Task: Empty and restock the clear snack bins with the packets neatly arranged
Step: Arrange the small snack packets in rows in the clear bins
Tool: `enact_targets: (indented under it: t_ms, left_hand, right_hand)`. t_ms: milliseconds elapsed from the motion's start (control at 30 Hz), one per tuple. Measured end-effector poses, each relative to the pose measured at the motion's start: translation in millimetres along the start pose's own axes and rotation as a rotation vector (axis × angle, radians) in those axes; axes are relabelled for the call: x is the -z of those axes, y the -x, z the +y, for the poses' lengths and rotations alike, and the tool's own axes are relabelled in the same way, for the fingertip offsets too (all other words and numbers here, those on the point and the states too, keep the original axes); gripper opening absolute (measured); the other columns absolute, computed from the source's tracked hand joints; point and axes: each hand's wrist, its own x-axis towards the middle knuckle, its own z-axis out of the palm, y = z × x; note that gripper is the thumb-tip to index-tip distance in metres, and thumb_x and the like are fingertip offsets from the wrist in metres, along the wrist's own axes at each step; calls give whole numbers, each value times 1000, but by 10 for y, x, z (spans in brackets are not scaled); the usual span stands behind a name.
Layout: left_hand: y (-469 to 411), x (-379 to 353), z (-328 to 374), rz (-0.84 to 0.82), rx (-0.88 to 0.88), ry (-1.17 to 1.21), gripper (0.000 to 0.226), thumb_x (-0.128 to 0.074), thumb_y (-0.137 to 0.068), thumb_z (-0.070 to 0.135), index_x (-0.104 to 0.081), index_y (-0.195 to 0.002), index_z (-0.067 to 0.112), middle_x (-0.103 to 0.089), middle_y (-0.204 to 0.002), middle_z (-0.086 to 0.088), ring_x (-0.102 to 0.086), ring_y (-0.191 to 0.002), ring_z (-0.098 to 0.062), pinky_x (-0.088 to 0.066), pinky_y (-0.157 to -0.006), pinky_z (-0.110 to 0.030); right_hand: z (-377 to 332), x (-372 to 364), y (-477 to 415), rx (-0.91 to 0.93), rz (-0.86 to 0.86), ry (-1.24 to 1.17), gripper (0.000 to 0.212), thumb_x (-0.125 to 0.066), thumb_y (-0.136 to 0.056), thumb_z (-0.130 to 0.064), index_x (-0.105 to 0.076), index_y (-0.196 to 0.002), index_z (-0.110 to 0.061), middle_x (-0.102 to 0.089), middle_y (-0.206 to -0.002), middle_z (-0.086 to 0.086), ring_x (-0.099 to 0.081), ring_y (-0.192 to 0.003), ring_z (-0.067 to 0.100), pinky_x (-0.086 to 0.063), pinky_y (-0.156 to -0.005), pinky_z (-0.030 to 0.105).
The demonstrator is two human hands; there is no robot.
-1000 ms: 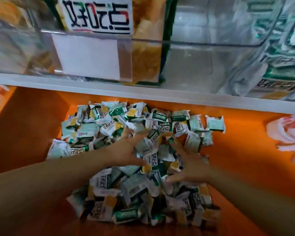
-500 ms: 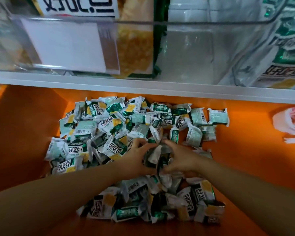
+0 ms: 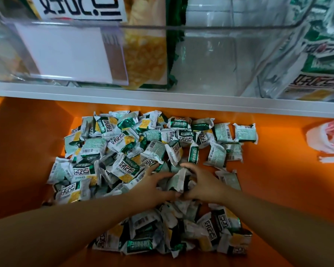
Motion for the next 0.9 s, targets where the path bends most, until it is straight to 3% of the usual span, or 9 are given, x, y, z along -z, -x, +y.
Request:
enact_targets:
  t_ms: [167, 267, 367, 500, 600, 667, 733, 800, 900]
  left_hand:
    - [36, -6, -52, 51, -2, 109, 54, -74, -80, 38, -52, -130, 37, -6, -153, 14, -34, -135, -14, -42, -98, -29]
    - [75, 19, 35, 82, 43, 297, 45, -76, -79, 35, -54, -118, 41, -13, -147, 20, -47, -119, -13, -55, -87, -37]
    - [100, 27, 131, 104, 66, 499, 36, -77, -78, 27, -57, -105, 39, -13, -151, 20, -50, -116, -14, -59, -77, -45]
    - [161, 32, 209, 119, 70, 570, 31, -77, -77, 27, -59, -97, 42, -22, -151, 11, -52, -116, -16, -59, -76, -44]
    - [182, 63, 284, 130, 90, 657, 26, -74, -81, 24, -59, -99, 36, -45, -124, 14, -60, -99, -12, -58, -79, -43]
    - [189, 79, 347, 134, 87, 703, 29, -74, -81, 23, -57, -102, 34, -44, -125, 8, -62, -95, -13, -59, -77, -38]
    - [217, 82, 419, 121, 79, 718, 35, -74, -81, 23, -58, -111, 31, -47, -127, -2, -64, -98, -19, -59, -75, -35]
    - [271, 64, 500, 98, 55, 720, 42, -72, -82, 22, -57, -121, 25, -56, -114, -4, -67, -94, -21, -59, -78, -35]
    - [411, 54, 647, 92, -13, 760, 31, -72, -82, 19, -59, -106, 35, -62, -106, 3, -69, -91, -21, -59, -81, -39]
  right_hand:
    - [-13, -46, 84, 36, 67, -46, 81, -82, -73, -21, -36, -139, -35, -39, -145, -7, -47, -124, 17, -50, -92, 33]
    - [-74, -35, 93, 45, 113, -79, 77, -79, -75, -17, -39, -138, -35, -44, -140, -9, -50, -117, 11, -53, -90, 35]
    - [-138, -45, 102, 40, 156, -73, 83, -78, -76, -18, -34, -145, -30, -41, -144, -6, -45, -128, 15, -50, -96, 38]
    - [-203, -63, 152, 58, 184, -34, 82, -77, -77, -20, -34, -145, -29, -40, -148, -3, -45, -130, 16, -50, -94, 35]
    - [-275, -12, 184, 76, 199, -12, 79, -76, -77, -19, -35, -144, -30, -44, -144, -4, -50, -119, 11, -48, -72, 19]
    - [-338, 56, 231, 84, 209, -16, 78, -75, -78, -17, -35, -144, -31, -43, -143, -6, -47, -111, 3, -41, -64, 9]
    - [-396, 130, 323, 80, 218, -10, 77, -74, -79, -16, -35, -144, -31, -42, -142, -9, -45, -110, 2, -40, -63, 7]
    - [-453, 191, 447, 75, 231, 15, 78, -75, -78, -16, -36, -144, -32, -44, -135, -12, -51, -111, 6, -41, -63, 10]
    - [-570, 268, 674, 107, 258, 43, 78, -76, -77, -17, -37, -143, -32, -44, -131, -16, -51, -106, 4, -43, -71, 12]
